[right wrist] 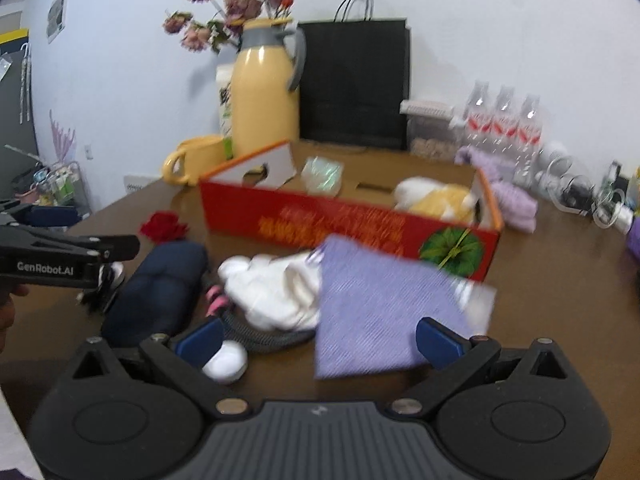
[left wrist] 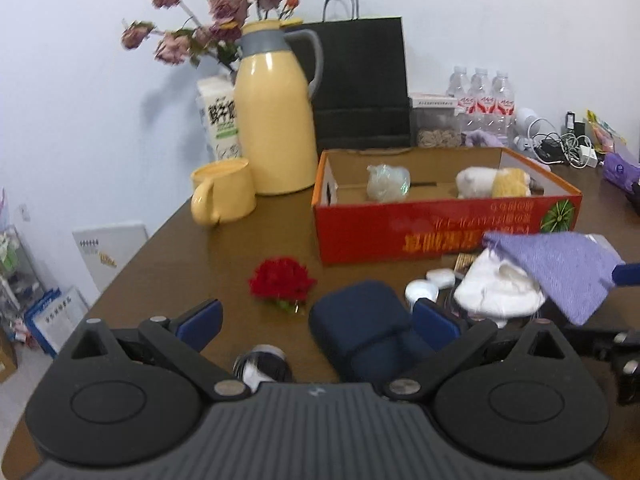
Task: Organize objects
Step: 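Grasp the white bottle cap with the right tool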
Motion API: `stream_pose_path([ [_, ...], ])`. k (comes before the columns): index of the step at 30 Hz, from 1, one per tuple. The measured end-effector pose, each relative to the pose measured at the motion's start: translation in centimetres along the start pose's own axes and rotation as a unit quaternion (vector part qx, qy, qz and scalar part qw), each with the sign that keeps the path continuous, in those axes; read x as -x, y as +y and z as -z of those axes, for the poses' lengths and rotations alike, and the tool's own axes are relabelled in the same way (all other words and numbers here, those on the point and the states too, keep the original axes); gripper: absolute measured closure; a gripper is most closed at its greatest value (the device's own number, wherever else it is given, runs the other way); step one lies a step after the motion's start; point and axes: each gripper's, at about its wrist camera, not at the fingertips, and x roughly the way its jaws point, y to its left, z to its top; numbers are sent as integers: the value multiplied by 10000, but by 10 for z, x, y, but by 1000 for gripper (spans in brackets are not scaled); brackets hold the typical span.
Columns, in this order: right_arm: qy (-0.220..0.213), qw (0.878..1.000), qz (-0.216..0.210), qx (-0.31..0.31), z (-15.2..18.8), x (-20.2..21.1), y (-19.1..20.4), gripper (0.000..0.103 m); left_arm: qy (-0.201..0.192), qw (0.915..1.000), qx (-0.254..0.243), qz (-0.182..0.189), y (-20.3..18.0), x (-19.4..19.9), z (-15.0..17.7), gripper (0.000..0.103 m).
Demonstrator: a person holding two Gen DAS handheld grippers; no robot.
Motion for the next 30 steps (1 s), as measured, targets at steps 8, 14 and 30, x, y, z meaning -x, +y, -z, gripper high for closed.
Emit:
stream_pose_path([
  [8,213,9994,-251,143,16,-10,23,26,30,9999,129,52,2,12,16,0],
  [14,263,9984,-409,295,14,-16,32,51,67,9999,117,107,-1,10,19,0],
  [30,24,9973,-636,378,11,-15,37,76,134,9996,105,241,-6,4,16,0],
])
